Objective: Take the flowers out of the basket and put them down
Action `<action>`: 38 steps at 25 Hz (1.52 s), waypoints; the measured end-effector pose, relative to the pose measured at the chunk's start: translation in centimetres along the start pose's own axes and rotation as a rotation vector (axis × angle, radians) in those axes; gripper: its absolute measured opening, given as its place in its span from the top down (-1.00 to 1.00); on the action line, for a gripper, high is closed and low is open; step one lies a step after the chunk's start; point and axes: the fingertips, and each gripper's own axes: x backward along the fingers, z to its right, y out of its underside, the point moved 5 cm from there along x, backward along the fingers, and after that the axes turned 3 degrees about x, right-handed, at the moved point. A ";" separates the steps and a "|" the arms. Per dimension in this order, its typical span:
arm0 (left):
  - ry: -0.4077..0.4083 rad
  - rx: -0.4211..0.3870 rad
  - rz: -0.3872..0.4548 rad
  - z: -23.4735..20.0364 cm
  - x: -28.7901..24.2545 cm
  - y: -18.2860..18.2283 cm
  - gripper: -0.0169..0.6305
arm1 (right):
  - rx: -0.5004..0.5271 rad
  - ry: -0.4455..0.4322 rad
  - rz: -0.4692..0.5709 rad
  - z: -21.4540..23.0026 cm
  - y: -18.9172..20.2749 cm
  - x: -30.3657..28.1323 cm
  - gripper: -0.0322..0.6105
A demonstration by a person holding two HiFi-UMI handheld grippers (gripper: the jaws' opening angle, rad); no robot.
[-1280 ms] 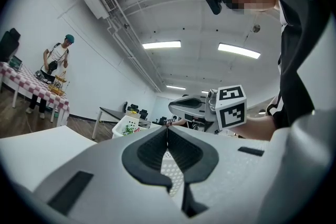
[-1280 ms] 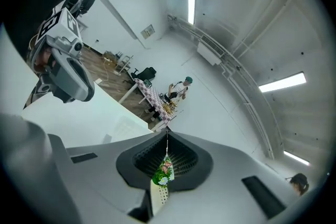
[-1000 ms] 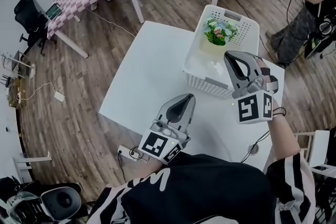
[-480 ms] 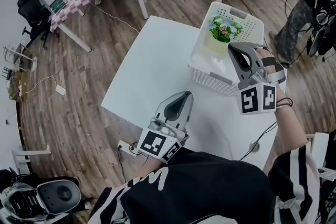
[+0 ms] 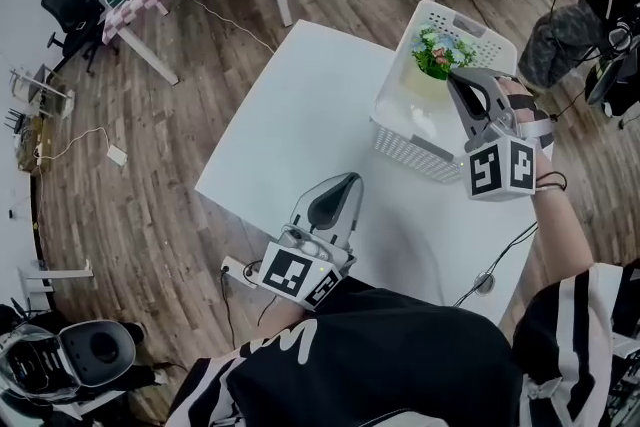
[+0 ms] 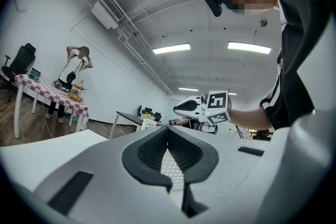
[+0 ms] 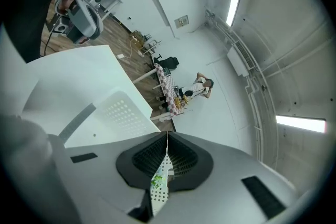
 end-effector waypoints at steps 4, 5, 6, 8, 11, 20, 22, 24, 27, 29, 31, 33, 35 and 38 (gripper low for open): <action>-0.017 0.001 0.000 -0.3 0.3 0.0 0.93 | 0.006 -0.035 -0.014 -0.4 0.6 -1.1 0.84; -0.022 0.002 -0.001 -0.3 0.3 0.1 0.93 | -0.002 -0.044 -0.017 -0.4 0.9 -1.4 0.84; -0.028 0.004 -0.003 -0.4 0.2 0.2 0.93 | -0.017 -0.055 -0.019 -0.4 1.2 -1.8 0.84; -0.039 0.008 -0.006 -0.6 0.2 0.3 0.93 | -0.055 -0.083 -0.023 -0.5 1.6 -2.3 0.84; -0.050 0.008 -0.005 -0.7 0.3 0.2 0.93 | -0.071 -0.112 -0.036 -0.8 2.1 -3.1 0.84; -0.078 0.039 -0.013 -1.5 0.3 0.7 0.93 | -0.087 -0.183 -0.073 -1.6 3.8 -5.9 0.84; -0.084 0.039 -0.013 -1.6 0.3 0.7 0.93 | -0.079 -0.198 -0.080 -1.9 4.1 -6.4 0.84; -0.087 0.035 -0.014 -1.6 0.4 0.7 0.93 | -0.075 -0.213 -0.087 -2.2 4.4 -6.9 0.84; -0.090 0.029 -0.024 -1.7 0.3 1.0 0.93 | -0.087 -0.235 -0.091 -2.6 4.7 -7.6 0.84; -0.090 0.030 -0.030 -1.7 0.2 1.3 0.93 | -0.095 -0.247 -0.093 -3.0 5.1 -8.1 0.84; -0.089 0.031 -0.032 -1.8 0.1 1.4 0.93 | -0.095 -0.260 -0.094 -3.3 5.5 -8.6 0.84; -0.089 0.032 -0.032 -1.9 0.0 1.3 0.93 | -0.096 -0.278 -0.097 -3.4 5.7 -9.1 0.84; -0.091 0.033 -0.035 -2.1 -0.1 1.3 0.93 | -0.104 -0.300 -0.102 -3.5 5.7 -9.5 0.84; -0.097 0.035 -0.041 -2.3 0.0 1.5 0.93 | -0.110 -0.332 -0.113 -4.0 5.8 -10.1 0.84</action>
